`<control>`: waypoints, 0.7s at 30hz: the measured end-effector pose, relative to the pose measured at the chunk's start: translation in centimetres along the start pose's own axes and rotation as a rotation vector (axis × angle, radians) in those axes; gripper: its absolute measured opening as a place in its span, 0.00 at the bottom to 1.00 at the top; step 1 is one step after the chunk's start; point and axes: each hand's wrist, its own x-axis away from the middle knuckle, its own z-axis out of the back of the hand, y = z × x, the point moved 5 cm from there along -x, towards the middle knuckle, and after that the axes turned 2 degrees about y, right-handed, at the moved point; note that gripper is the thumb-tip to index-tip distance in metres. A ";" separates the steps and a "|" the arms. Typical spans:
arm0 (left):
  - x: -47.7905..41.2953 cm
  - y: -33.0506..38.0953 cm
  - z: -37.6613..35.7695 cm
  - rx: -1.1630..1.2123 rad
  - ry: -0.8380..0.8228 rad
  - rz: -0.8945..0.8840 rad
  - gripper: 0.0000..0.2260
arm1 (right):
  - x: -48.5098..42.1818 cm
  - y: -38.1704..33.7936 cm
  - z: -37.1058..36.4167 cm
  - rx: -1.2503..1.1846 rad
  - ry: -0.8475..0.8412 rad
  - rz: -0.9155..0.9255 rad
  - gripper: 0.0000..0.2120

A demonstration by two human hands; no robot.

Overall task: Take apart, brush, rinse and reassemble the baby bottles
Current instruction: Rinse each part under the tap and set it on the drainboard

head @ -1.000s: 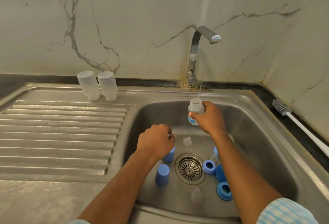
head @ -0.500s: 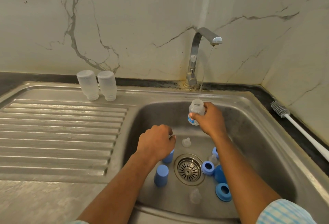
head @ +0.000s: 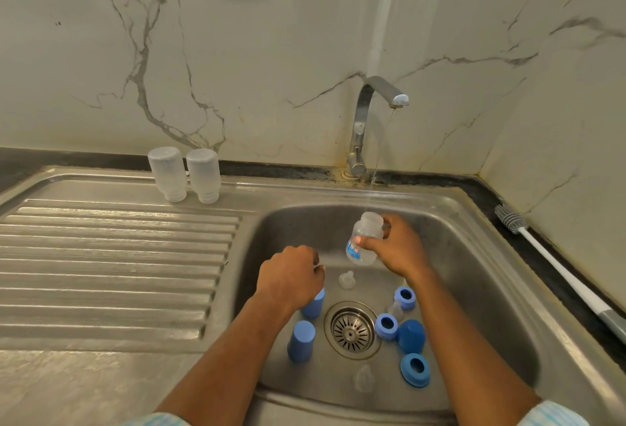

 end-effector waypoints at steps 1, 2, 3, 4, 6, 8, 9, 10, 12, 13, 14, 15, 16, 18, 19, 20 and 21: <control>0.1 0.0 0.1 0.003 -0.002 -0.001 0.13 | 0.6 0.3 0.3 -0.025 -0.054 -0.010 0.28; 0.1 0.0 0.2 0.007 -0.004 -0.003 0.13 | 1.2 0.6 0.7 -0.030 -0.111 -0.024 0.27; 0.1 0.1 0.2 0.014 -0.009 -0.010 0.13 | 1.7 1.3 1.2 0.020 -0.170 -0.051 0.25; 0.2 0.1 0.2 0.021 -0.011 -0.015 0.13 | 2.2 1.8 1.6 0.125 -0.226 -0.078 0.23; 0.3 0.1 0.3 0.033 -0.021 -0.020 0.14 | 3.0 2.8 2.6 0.380 -0.226 -0.124 0.19; 0.3 0.0 0.4 0.028 -0.021 -0.018 0.14 | 3.0 2.2 3.3 0.376 -0.080 -0.061 0.19; 0.2 0.0 0.4 0.023 -0.019 -0.015 0.14 | 2.8 1.7 3.3 0.280 -0.044 -0.017 0.20; 0.2 -0.1 0.4 0.022 -0.014 -0.012 0.14 | 2.7 1.4 3.1 0.194 -0.053 -0.003 0.20; 0.2 -0.2 0.4 0.028 -0.007 -0.007 0.14 | 2.6 1.6 2.0 0.185 -0.196 -0.051 0.19; 0.2 -0.2 0.4 0.028 -0.005 -0.006 0.14 | 2.8 1.8 1.6 0.278 -0.253 -0.072 0.20; 0.1 -0.1 0.4 0.028 -0.005 -0.008 0.14 | 2.8 2.0 1.6 0.339 -0.250 -0.070 0.20; 0.1 -0.1 0.4 0.026 -0.006 -0.010 0.14 | 2.6 1.9 1.7 0.321 -0.198 -0.050 0.21; 0.0 -0.1 0.2 0.024 -0.009 -0.009 0.14 | 2.4 1.6 2.0 0.246 -0.147 -0.019 0.20; 0.0 -0.1 0.1 0.016 -0.008 -0.003 0.14 | 2.2 1.0 2.1 0.145 -0.142 0.006 0.20; 0.0 -0.1 0.1 0.016 -0.006 -0.004 0.14 | 2.3 1.0 1.9 0.179 -0.200 -0.010 0.19; 0.0 -0.1 0.2 0.017 -0.004 -0.005 0.14 | 2.5 1.1 1.6 0.269 -0.245 -0.028 0.19; 0.0 -0.1 0.2 0.019 -0.003 -0.007 0.14 | 2.6 1.2 1.5 0.344 -0.240 -0.024 0.20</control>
